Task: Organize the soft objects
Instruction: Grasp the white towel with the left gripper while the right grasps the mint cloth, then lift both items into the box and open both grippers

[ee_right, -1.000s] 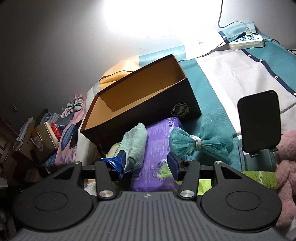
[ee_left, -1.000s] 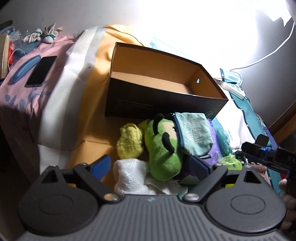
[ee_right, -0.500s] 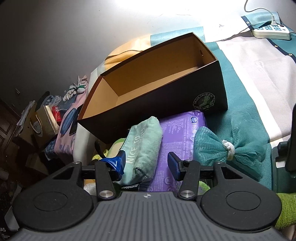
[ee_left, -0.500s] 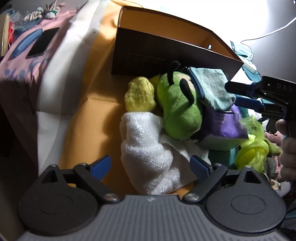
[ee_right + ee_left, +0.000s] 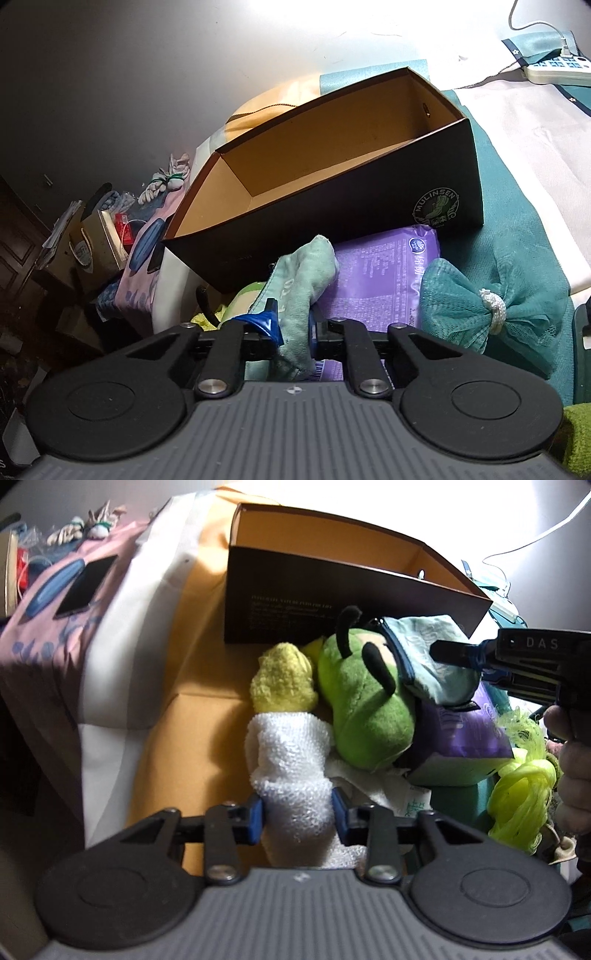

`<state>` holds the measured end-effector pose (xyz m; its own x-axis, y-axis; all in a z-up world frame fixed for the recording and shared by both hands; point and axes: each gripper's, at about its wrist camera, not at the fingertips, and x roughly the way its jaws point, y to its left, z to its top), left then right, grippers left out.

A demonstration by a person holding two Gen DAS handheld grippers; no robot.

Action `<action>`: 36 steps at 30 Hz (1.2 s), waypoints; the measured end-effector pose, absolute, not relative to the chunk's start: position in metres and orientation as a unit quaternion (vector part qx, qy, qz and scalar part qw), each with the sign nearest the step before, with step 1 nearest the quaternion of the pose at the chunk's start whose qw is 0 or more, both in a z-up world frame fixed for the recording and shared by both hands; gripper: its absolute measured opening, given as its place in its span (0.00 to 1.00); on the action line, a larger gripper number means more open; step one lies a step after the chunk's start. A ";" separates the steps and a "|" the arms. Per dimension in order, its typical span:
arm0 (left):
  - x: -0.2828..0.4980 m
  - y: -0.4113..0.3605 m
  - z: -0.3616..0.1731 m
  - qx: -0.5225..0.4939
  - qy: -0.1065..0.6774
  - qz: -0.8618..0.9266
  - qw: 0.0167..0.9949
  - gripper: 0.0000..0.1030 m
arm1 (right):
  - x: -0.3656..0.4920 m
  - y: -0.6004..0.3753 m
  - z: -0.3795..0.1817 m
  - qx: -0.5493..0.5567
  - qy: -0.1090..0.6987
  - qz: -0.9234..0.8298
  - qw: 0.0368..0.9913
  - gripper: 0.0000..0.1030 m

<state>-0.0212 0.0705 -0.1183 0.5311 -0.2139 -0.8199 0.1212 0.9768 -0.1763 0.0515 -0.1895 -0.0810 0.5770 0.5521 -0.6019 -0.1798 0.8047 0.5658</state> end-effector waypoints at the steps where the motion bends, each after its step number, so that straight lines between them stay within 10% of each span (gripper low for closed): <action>1: -0.023 0.071 -0.116 -0.044 0.472 -0.095 0.876 0.32 | 0.049 -0.190 -0.079 0.225 0.404 0.216 0.860 0.00; 36: 0.065 0.097 0.032 -0.066 0.277 -0.132 0.950 0.30 | 0.076 -0.277 0.016 0.365 0.290 0.222 0.856 0.00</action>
<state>0.0654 0.0972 0.0318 0.8119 -0.2866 -0.5086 0.2135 0.9566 -0.1983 0.0765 -0.2765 0.0160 0.7330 0.5921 -0.3348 -0.1688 0.6352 0.7537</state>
